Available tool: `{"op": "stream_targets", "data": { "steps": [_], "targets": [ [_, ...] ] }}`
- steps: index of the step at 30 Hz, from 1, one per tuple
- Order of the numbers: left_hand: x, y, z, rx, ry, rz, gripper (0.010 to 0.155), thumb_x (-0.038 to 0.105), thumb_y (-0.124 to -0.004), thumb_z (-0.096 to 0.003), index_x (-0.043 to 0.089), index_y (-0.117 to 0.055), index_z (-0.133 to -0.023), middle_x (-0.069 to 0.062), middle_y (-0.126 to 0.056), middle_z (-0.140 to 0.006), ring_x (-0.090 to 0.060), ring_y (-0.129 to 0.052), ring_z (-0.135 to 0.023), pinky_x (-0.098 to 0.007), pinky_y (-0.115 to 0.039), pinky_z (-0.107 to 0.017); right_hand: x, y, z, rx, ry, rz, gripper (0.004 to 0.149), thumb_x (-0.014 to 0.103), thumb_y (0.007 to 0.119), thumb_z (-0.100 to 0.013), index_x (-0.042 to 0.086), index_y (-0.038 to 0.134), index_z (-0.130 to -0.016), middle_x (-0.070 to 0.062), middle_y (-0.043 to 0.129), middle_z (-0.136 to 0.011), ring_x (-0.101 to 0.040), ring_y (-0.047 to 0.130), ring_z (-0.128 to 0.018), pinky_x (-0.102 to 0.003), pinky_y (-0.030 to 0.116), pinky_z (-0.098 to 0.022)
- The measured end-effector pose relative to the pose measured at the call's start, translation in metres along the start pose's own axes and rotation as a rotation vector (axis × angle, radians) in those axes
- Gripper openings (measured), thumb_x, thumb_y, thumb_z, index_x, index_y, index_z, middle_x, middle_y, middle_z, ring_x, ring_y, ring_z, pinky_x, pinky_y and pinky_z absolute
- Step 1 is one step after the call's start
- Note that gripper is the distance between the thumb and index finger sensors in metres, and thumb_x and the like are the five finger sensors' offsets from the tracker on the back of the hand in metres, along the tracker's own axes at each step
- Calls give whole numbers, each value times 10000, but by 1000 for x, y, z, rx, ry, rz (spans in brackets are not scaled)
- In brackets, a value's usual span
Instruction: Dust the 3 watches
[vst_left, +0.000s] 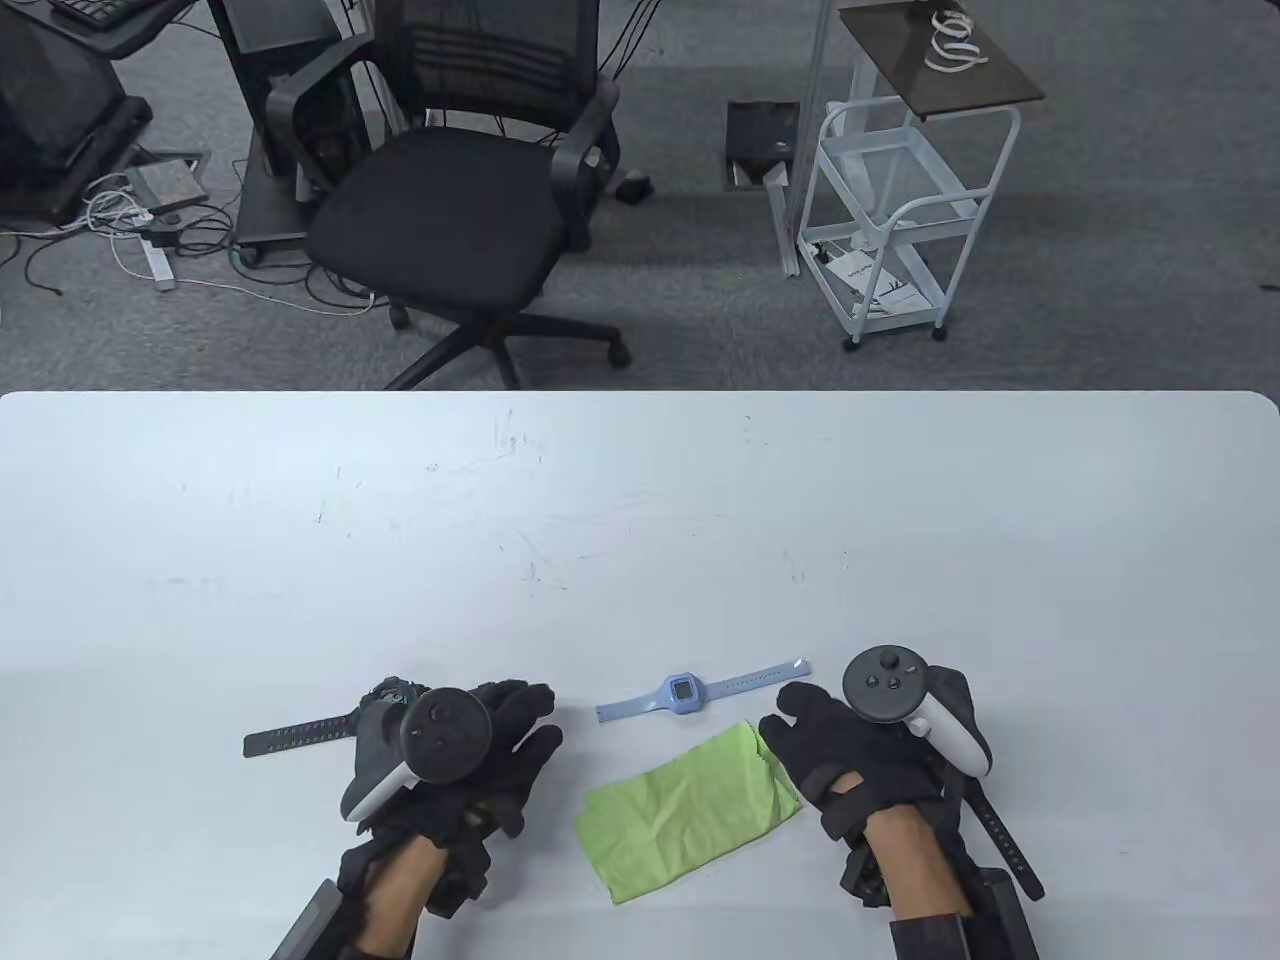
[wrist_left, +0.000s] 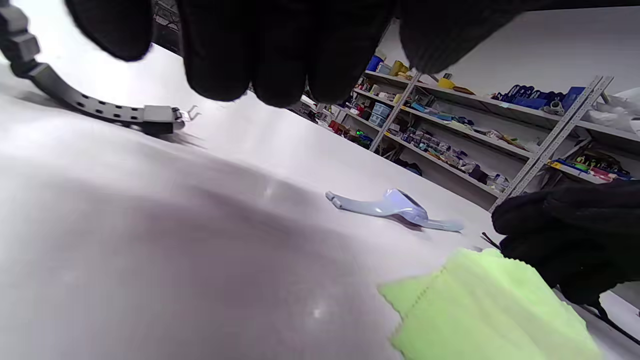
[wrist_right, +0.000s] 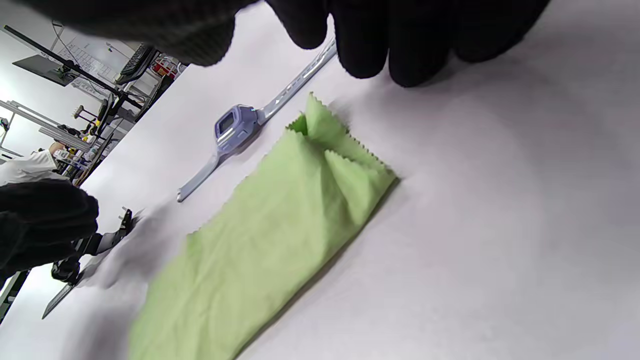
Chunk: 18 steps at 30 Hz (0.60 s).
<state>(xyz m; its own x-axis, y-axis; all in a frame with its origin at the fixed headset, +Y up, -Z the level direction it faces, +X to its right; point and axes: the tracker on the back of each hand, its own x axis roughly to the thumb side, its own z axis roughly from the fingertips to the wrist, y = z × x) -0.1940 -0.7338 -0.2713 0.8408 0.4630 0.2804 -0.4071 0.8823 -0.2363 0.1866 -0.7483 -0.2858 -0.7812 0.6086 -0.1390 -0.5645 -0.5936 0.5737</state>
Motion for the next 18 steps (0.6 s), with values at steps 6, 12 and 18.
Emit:
{"op": "stream_targets", "data": {
  "steps": [6,12,18],
  "targets": [
    [6,2,3,17,-19,-15,630,496,-730,-538,140,-742,-1059,-169,-763,-1082,-462,-752,-957,-738,-570,-663,5,-1,3,-20,-19,32,742,556,614,-684,103,346,-1207,-236,485,-1161,-470,590,-1008,-666,545,-672],
    [6,4,6,33,-28,-2,629,495,-731,-538,142,-742,-1058,-168,-767,-1080,-461,-760,-952,-738,-573,-661,6,-4,6,-49,-38,21,733,553,618,-684,106,364,-1205,-234,498,-1157,-470,604,-1002,-665,550,-671],
    [5,1,3,4,-28,-3,631,495,-731,-537,140,-742,-1058,-170,-766,-1079,-462,-759,-952,-738,-573,-661,2,-6,5,-46,-39,-7,731,552,623,-684,103,374,-1205,-235,502,-1156,-468,606,-1002,-665,551,-670]
  ]
}}
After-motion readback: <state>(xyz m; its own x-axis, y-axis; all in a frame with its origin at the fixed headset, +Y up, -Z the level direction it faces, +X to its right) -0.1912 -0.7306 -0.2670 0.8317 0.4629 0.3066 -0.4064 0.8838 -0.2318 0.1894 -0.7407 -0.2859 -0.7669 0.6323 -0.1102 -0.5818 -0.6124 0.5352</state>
